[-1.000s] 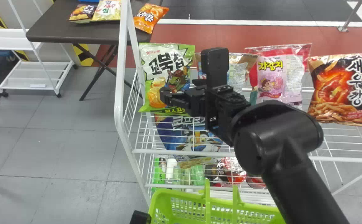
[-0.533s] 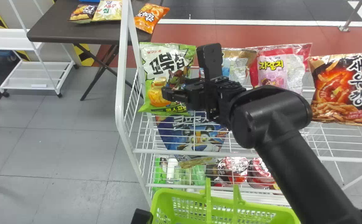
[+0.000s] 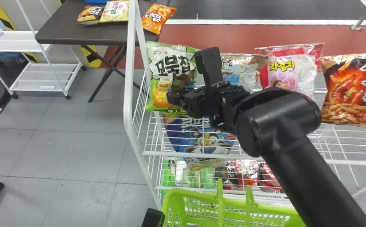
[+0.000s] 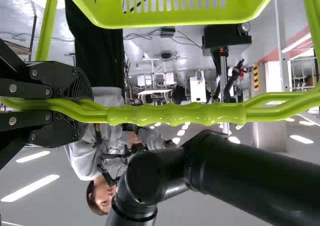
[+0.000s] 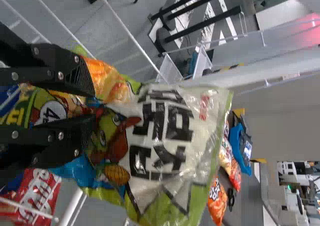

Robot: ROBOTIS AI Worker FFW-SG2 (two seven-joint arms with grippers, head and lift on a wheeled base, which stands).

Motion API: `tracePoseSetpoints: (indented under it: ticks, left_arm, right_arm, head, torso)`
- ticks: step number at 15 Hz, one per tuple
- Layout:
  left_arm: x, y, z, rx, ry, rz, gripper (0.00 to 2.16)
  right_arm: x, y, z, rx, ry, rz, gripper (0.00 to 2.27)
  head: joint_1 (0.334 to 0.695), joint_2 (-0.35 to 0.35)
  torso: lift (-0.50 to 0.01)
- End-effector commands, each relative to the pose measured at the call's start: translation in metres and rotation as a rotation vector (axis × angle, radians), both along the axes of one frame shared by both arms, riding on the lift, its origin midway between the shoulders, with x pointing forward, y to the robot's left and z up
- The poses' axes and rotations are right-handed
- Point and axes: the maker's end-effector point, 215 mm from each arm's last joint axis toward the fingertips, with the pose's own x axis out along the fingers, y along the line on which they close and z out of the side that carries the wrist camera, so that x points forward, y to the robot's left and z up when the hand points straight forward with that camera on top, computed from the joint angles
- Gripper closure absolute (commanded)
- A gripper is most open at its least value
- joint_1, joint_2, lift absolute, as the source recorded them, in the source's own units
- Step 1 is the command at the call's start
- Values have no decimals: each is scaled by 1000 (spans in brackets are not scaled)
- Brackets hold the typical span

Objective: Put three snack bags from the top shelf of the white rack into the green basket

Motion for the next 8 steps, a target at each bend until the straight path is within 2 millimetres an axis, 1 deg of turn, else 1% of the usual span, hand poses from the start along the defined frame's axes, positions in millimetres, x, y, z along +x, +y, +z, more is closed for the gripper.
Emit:
tracePoseSetpoints:
  ticks: [1,2,4,6,8]
  left_arm:
    - [-1,0,0,1,7,-3,2142]
    - [-2,0,0,1,8,-3,2142]
    - [-4,0,0,-2,12,-3,2142]
    - [-5,1,1,-4,15,-2,2142]
    - [-6,2,2,-7,18,1,2142]
  right_arm:
    - [-11,4,1,-4,10,16,2246]
    - [-13,6,5,3,4,20,2246]
    - [-29,18,7,3,1,49,2246]
    - [-47,20,6,-24,-6,55,2246]
    - [-67,22,11,-36,-12,43,2246]
  head:
    - [695,87]
    - [695,91]
    - [695,98]
    - [695,111]
    - [695,129]
  torso:
    - [0]
    - [0]
    - [0]
    - [0]
    - [0]
